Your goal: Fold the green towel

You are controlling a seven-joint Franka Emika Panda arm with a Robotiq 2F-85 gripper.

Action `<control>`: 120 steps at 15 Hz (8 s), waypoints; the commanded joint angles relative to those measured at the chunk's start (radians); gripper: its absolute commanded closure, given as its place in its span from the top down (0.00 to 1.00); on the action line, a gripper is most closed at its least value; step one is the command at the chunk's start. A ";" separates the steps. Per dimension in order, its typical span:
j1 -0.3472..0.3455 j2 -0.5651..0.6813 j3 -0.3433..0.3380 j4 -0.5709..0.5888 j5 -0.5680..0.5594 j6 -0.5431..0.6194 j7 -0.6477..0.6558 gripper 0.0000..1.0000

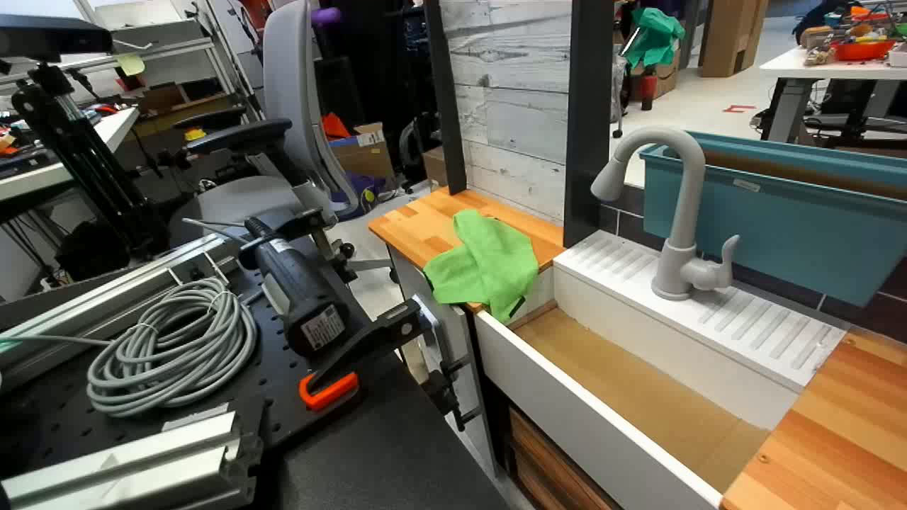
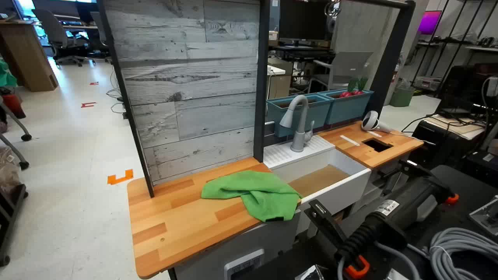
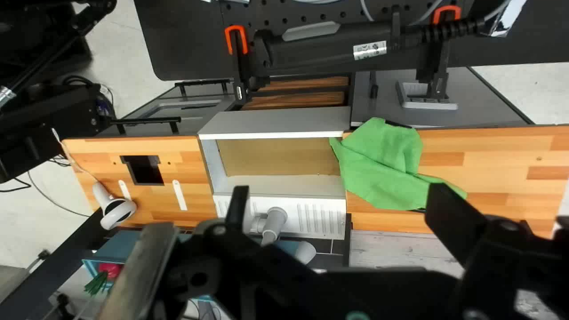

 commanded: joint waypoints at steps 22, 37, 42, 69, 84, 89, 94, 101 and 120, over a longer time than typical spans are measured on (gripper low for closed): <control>-0.158 0.277 0.022 0.018 -0.134 0.286 0.226 1.00; -0.182 0.408 -0.005 0.051 -0.180 0.409 0.279 1.00; -0.182 0.407 -0.004 0.049 -0.180 0.409 0.279 1.00; 0.194 1.365 -0.195 0.743 -0.261 0.507 0.527 1.00; 0.273 1.753 -0.261 1.139 -0.164 0.409 0.368 1.00; 0.314 1.918 -0.266 1.332 -0.116 0.347 0.287 1.00; 0.330 2.014 -0.259 1.414 -0.094 0.362 0.226 1.00; 0.331 2.117 -0.253 1.525 -0.035 0.367 0.167 0.75; 0.440 2.151 -0.270 1.553 -0.059 0.326 0.132 0.01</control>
